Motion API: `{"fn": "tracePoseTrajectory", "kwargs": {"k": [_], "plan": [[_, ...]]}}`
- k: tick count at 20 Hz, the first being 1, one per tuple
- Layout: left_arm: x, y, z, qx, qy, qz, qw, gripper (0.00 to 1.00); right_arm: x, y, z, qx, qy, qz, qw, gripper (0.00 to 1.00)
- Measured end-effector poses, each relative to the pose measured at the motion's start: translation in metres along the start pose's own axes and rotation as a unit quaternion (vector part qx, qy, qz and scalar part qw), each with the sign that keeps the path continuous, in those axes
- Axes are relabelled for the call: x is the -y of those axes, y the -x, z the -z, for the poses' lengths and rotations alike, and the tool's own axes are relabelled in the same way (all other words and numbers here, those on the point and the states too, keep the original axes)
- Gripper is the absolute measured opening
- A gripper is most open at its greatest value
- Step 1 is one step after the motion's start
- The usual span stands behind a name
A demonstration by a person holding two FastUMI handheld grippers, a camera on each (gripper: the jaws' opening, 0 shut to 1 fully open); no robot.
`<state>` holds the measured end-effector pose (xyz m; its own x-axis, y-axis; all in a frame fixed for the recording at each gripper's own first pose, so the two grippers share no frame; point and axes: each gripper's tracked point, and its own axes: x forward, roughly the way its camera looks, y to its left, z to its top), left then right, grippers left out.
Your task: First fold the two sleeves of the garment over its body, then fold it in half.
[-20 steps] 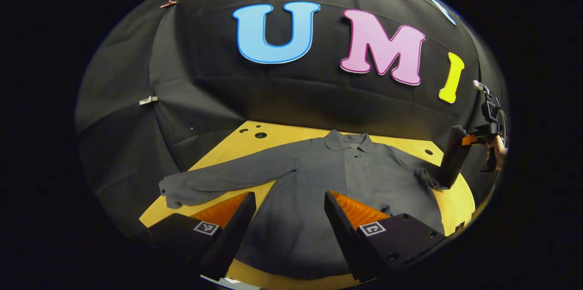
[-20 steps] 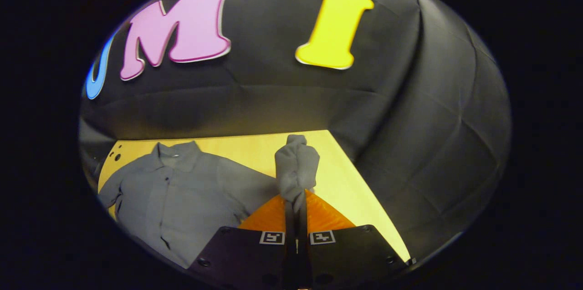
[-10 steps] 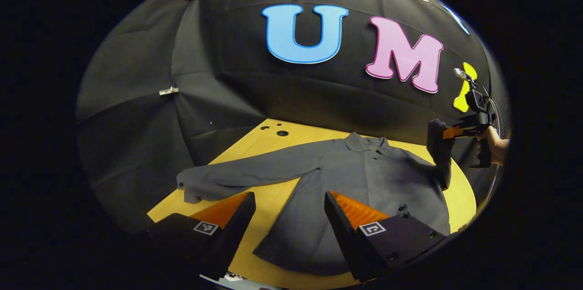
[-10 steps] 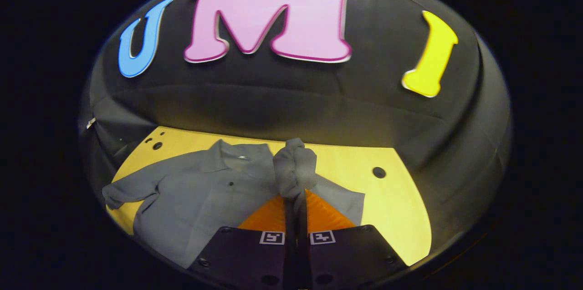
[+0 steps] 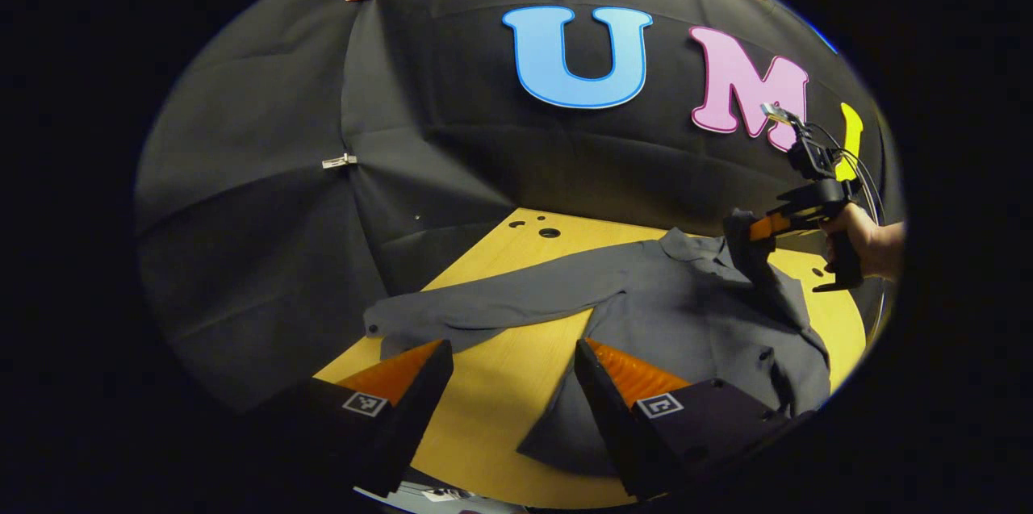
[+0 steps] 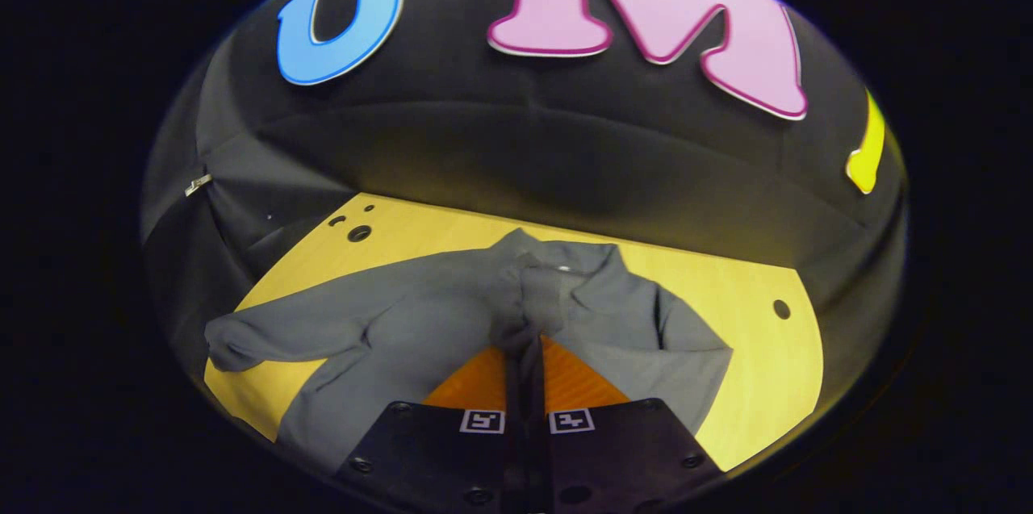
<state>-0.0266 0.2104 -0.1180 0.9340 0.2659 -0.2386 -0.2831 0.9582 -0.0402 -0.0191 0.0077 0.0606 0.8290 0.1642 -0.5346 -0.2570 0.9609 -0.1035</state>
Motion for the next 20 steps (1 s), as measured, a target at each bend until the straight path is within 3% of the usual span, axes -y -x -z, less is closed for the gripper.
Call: {"fn": "tracePoseTrajectory", "kwargs": {"k": [6, 10, 14, 15, 16, 17, 20], "plan": [[-0.016, -0.011, 0.007, -0.008, 0.013, -0.011, 1.0, 0.96, -0.078, -0.04, 0.036, -0.04, 0.024, -0.04, 0.998, 0.05], [-0.023, -0.014, 0.012, -0.012, 0.003, -0.019, 1.0, 0.96, -0.106, -0.059, 0.059, -0.066, 0.035, -0.041, 0.996, 0.07], [-0.042, -0.019, 0.007, -0.007, -0.009, -0.038, 0.999, 0.96, -0.134, -0.066, 0.08, -0.085, 0.04, -0.066, 0.993, 0.18], [-0.048, -0.02, 0.006, -0.004, -0.01, -0.045, 0.999, 0.96, -0.14, -0.065, 0.084, -0.087, 0.041, -0.073, 0.993, 0.11], [-0.056, -0.023, 0.003, 0.001, -0.014, -0.055, 0.998, 0.96, -0.145, -0.062, 0.084, -0.089, 0.039, -0.081, 0.992, 0.16], [-0.064, -0.026, 0.001, 0.005, -0.02, -0.066, 0.998, 0.96, -0.153, -0.061, 0.089, -0.09, 0.036, -0.094, 0.991, 0.41], [-0.088, -0.036, -0.002, 0.008, -0.015, -0.088, 0.996, 0.97, -0.165, -0.049, 0.093, -0.089, 0.038, -0.119, 0.988, 0.76]]}}
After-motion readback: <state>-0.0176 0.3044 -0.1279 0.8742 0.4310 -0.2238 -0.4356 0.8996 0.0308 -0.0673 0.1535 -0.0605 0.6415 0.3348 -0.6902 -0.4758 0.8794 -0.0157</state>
